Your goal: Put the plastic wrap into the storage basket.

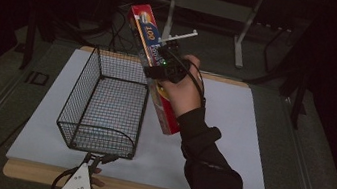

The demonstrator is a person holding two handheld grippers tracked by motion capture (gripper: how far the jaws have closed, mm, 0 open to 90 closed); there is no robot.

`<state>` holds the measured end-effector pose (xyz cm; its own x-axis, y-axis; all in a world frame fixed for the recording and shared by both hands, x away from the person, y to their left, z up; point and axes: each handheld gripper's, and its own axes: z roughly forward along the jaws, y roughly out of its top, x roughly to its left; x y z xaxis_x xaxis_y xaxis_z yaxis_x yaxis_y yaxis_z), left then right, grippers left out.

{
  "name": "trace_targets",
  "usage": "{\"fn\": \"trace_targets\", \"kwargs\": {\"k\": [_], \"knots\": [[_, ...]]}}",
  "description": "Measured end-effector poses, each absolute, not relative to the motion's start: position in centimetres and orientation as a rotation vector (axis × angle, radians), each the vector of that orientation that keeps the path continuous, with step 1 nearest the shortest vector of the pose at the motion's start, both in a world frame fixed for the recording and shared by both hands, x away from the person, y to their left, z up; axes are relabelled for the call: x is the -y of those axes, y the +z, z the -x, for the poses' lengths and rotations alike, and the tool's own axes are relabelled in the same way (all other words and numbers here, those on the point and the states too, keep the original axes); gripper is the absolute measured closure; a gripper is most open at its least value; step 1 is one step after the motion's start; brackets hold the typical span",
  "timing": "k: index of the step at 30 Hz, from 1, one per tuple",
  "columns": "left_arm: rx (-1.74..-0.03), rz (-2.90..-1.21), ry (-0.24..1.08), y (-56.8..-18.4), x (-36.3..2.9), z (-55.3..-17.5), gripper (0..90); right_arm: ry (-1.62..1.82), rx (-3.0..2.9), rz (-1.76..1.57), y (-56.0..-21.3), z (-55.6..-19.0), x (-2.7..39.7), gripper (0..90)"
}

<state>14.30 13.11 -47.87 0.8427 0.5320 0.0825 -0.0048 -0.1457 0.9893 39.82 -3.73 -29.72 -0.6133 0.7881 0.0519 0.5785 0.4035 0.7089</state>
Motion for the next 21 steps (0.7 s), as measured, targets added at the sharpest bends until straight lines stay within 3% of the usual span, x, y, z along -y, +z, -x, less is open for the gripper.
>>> {"fn": "trace_targets", "kwargs": {"k": [12,21], "knots": [[-0.42,-1.663,0.494,-47.9,-13.2,-14.2,0.9,1.109,-2.372,-1.133,-30.1,-39.7,-2.0,39.5],[-0.42,-1.662,0.495,-47.9,-13.3,-14.2,0.9,1.151,-2.373,-1.128,-33.4,-39.9,-6.4,39.5]]}}
